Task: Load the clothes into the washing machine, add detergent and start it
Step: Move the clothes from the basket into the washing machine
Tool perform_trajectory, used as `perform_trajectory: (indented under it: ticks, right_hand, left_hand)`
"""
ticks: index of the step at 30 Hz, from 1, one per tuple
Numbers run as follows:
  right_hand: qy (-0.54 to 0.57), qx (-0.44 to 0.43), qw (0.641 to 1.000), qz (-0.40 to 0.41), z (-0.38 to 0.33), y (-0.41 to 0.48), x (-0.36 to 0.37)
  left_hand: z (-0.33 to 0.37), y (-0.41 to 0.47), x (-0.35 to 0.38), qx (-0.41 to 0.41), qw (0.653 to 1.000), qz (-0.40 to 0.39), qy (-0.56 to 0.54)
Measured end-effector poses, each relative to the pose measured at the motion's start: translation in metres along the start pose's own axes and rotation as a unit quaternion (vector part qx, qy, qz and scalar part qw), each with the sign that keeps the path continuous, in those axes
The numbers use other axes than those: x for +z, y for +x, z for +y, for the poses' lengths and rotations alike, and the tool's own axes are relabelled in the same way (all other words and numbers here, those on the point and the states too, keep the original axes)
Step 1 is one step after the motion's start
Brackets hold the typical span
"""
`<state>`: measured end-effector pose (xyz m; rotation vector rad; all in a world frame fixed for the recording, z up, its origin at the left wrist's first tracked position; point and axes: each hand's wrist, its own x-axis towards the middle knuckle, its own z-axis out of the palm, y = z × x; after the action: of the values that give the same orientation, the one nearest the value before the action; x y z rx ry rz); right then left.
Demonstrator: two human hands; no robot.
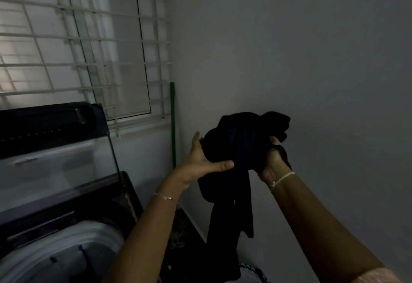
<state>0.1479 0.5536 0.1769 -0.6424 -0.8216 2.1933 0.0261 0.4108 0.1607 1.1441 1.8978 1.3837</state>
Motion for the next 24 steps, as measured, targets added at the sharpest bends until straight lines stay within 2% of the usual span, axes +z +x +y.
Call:
perform_trajectory:
  ticks: [2,5,7,9,14,17,21,24]
  right_hand:
    - [0.016,0.016,1.0,-0.013,-0.003,-0.004,0.006]
    - [0.022,0.043,0.998,-0.037,-0.002,-0.015,0.017]
    - [0.009,0.052,0.997,-0.058,-0.002,-0.022,0.022]
    - [-0.025,0.052,0.996,-0.073,-0.003,-0.025,0.024]
    - [-0.066,0.065,0.99,-0.107,-0.006,-0.023,0.022]
    - [-0.141,0.051,0.983,-0.107,-0.008,-0.015,0.02]
    - [-0.264,0.033,0.958,-0.109,-0.005,-0.008,-0.001]
    - [-0.354,0.057,0.924,-0.136,0.013,-0.011,-0.026]
  left_hand:
    - [-0.006,-0.001,0.01,0.057,0.994,-0.026,0.092]
    - [-0.013,-0.001,0.033,0.119,0.981,0.059,0.139]
    - [-0.014,0.002,0.042,0.122,0.983,0.119,0.072]
    - [-0.015,0.006,0.043,0.105,0.984,0.143,0.001]
    - [-0.022,0.013,0.038,0.1,0.972,0.209,-0.041]
    - [-0.02,0.016,0.034,0.106,0.964,0.237,-0.061]
    - [-0.012,0.022,0.023,0.113,0.954,0.266,-0.074]
    - [-0.005,0.026,0.018,0.107,0.952,0.271,-0.09]
